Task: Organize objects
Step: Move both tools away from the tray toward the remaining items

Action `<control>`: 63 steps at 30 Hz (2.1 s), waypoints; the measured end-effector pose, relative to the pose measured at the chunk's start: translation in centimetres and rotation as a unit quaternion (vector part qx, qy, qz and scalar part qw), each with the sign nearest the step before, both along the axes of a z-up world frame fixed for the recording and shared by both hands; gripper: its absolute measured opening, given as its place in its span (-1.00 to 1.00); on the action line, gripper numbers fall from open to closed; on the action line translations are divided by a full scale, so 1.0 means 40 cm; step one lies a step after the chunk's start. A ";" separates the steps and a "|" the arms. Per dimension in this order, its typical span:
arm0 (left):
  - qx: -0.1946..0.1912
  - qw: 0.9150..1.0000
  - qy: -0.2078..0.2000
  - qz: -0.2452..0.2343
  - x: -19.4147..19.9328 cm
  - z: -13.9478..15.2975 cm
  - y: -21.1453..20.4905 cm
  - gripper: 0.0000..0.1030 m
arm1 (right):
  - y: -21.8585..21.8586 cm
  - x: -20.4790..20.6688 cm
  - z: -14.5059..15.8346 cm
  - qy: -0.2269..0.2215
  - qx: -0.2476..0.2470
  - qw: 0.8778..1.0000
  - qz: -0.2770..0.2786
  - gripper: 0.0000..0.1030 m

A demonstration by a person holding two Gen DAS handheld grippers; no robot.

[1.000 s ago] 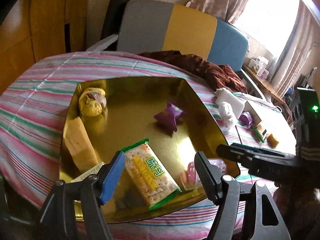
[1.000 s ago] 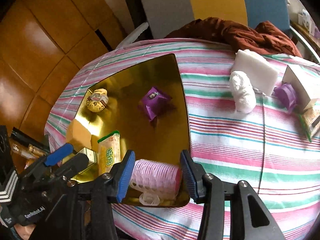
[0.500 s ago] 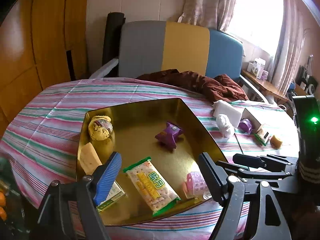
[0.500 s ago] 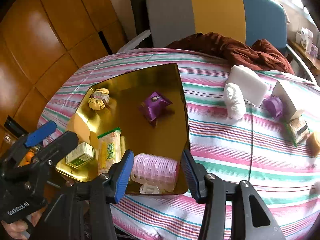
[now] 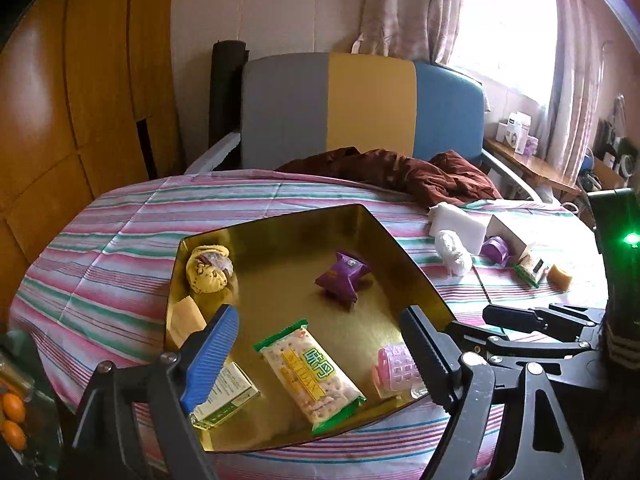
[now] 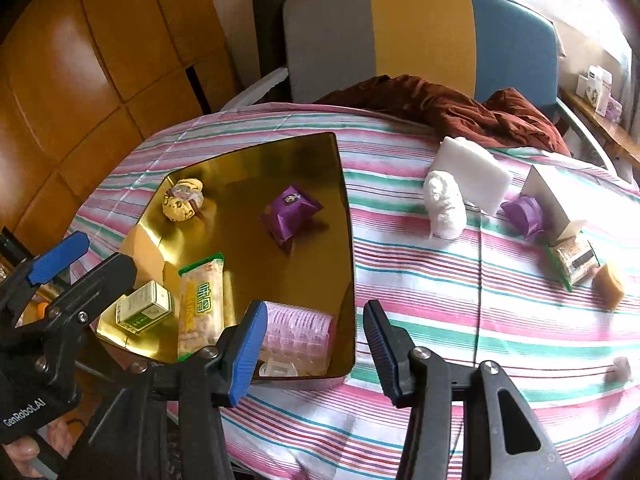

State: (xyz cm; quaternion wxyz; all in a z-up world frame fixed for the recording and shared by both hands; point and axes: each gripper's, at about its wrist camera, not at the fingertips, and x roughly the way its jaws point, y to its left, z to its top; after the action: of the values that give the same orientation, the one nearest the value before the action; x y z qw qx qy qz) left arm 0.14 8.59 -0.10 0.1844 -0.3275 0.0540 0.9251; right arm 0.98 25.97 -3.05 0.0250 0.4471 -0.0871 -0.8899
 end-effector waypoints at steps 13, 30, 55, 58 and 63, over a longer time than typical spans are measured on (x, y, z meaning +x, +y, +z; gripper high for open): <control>-0.028 0.999 0.012 -0.024 0.024 -0.003 0.047 0.64 | 0.087 0.018 -0.014 -0.012 0.003 0.999 -0.034 -0.02; -0.051 0.997 -0.001 -0.057 0.029 -0.026 0.108 0.67 | 0.291 0.019 0.001 -0.026 0.036 0.995 -0.092 -0.02; -0.028 0.987 -0.069 -0.139 -0.094 -0.023 0.349 0.67 | 0.616 0.067 -0.063 -0.044 -0.016 0.973 -0.225 -0.02; -0.020 0.985 -0.089 -0.146 -0.128 -0.031 0.397 0.66 | 0.614 0.067 -0.059 -0.040 -0.015 0.974 -0.221 -0.02; -0.027 0.982 -0.116 -0.146 -0.192 -0.065 0.480 0.58 | 0.608 0.064 -0.058 -0.039 -0.015 0.976 -0.213 -0.02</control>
State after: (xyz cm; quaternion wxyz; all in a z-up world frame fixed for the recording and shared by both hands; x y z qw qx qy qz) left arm -7.56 27.78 -2.71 0.3136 -0.4261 0.1041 0.8422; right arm 3.52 50.28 -5.39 -0.1621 0.4519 -0.1948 -0.8553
